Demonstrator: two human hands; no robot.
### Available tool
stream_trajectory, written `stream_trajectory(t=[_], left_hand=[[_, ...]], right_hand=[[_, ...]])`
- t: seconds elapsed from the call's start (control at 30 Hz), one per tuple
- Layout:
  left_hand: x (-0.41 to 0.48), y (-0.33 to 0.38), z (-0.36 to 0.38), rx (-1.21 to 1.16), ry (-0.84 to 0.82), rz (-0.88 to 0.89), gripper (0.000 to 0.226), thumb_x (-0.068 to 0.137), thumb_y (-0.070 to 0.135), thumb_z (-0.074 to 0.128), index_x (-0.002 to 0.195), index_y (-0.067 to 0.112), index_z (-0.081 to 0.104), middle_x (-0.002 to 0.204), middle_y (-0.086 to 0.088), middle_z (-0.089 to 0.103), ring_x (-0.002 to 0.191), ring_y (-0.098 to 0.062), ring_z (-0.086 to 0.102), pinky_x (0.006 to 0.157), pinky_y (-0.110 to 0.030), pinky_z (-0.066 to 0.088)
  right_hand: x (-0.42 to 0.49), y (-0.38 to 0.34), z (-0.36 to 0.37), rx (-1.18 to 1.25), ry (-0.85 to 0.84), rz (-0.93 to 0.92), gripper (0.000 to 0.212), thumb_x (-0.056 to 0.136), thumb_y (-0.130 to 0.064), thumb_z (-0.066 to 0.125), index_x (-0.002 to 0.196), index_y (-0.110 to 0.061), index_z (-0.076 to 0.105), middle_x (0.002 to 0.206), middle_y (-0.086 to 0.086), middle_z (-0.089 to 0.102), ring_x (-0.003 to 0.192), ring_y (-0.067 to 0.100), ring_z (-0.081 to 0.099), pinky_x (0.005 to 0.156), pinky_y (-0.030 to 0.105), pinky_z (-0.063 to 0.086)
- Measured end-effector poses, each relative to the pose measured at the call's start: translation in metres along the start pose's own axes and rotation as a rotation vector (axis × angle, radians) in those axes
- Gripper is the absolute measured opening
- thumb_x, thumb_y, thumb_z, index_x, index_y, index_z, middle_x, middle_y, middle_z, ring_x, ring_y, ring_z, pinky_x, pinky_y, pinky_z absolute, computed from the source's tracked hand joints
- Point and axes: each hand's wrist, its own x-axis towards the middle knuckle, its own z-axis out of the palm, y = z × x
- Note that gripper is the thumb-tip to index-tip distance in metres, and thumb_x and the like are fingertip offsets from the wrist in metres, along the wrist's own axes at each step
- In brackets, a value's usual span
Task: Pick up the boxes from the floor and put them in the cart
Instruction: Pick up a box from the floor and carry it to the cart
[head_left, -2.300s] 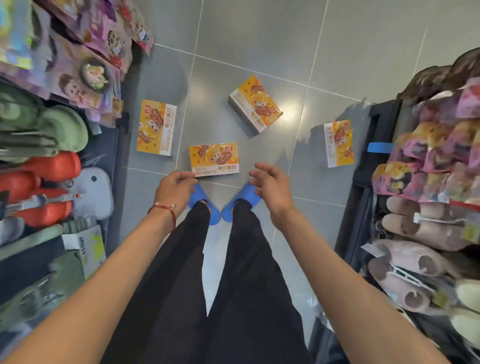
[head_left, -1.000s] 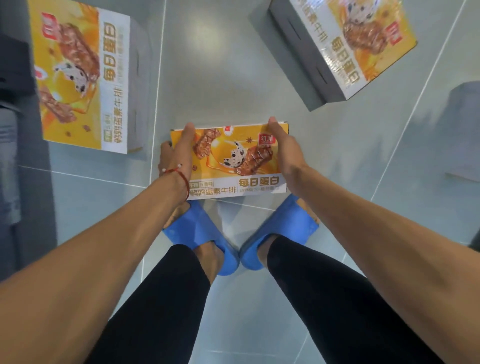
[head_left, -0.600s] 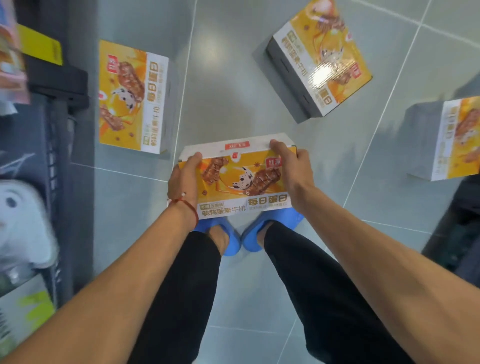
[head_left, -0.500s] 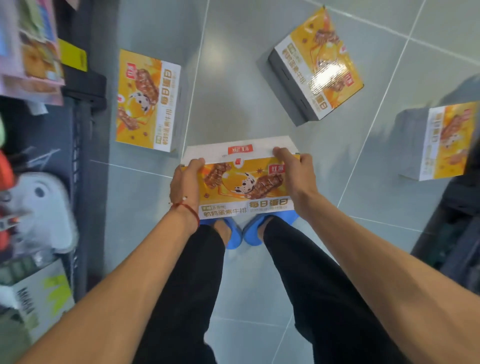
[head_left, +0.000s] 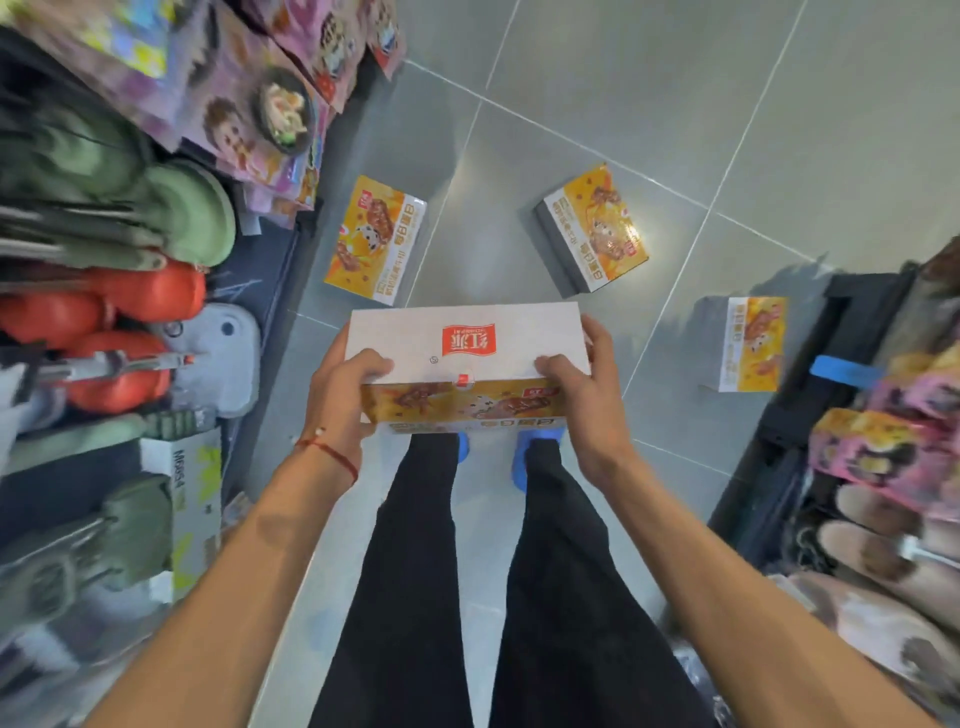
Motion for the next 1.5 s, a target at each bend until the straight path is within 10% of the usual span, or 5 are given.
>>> stream_trajectory(t=[0.53, 0.83, 1.03, 1.23, 1.5], left_hand=[[-0.222, -0.074, -0.003, -0.433, 0.359, 0.239, 0.042, 0.088, 0.021, 0.064, 0.125, 0.039, 0.057, 0.104, 0.013, 0.071, 0.093, -0.011, 0.065, 0.066, -0.029, 0.047], [-0.328, -0.154, 0.021, -0.684, 0.631, 0.293, 0.054, 0.090, 0.006, 0.061, 0.137, 0.029, 0.050, 0.112, 0.009, 0.066, 0.086, 0.000, 0.063, 0.068, -0.025, 0.047], [-0.380, -0.237, 0.020, -0.800, 0.741, 0.283, 0.051, 0.086, 0.014, 0.064, 0.131, 0.034, 0.052, 0.119, 0.005, 0.067, 0.107, -0.021, 0.062, 0.084, -0.034, 0.044], [-0.434, -0.337, 0.015, -0.956, 0.870, 0.255, 0.046, 0.089, 0.018, 0.066, 0.130, 0.034, 0.051, 0.115, 0.006, 0.065, 0.100, -0.018, 0.061, 0.083, -0.036, 0.047], [-0.520, -0.490, -0.002, -1.074, 1.046, 0.176, 0.058, 0.081, 0.033, 0.067, 0.135, 0.040, 0.045, 0.124, 0.006, 0.062, 0.113, -0.022, 0.060, 0.100, -0.049, 0.048]], right_hand=[[-0.141, -0.052, -0.057, -0.171, -0.394, -0.270, 0.072, 0.073, -0.027, 0.061, 0.142, -0.029, 0.040, 0.145, 0.002, 0.050, 0.133, 0.022, 0.052, 0.109, 0.047, 0.053], [-0.207, -0.038, -0.090, -0.282, -0.659, -0.378, 0.058, 0.094, -0.017, 0.075, 0.141, -0.029, 0.043, 0.132, -0.005, 0.060, 0.119, 0.013, 0.064, 0.074, 0.018, 0.059], [-0.261, -0.006, -0.087, -0.419, -0.820, -0.424, 0.056, 0.093, -0.010, 0.076, 0.136, -0.027, 0.045, 0.126, -0.009, 0.062, 0.101, -0.008, 0.068, 0.068, 0.015, 0.058], [-0.333, 0.051, -0.074, -0.540, -0.954, -0.427, 0.059, 0.090, -0.007, 0.077, 0.140, -0.019, 0.048, 0.134, 0.004, 0.065, 0.120, 0.024, 0.067, 0.097, 0.051, 0.059], [-0.446, 0.170, -0.059, -0.749, -1.145, -0.471, 0.064, 0.090, -0.021, 0.079, 0.146, -0.024, 0.049, 0.134, -0.003, 0.067, 0.125, 0.021, 0.064, 0.108, 0.053, 0.051]])
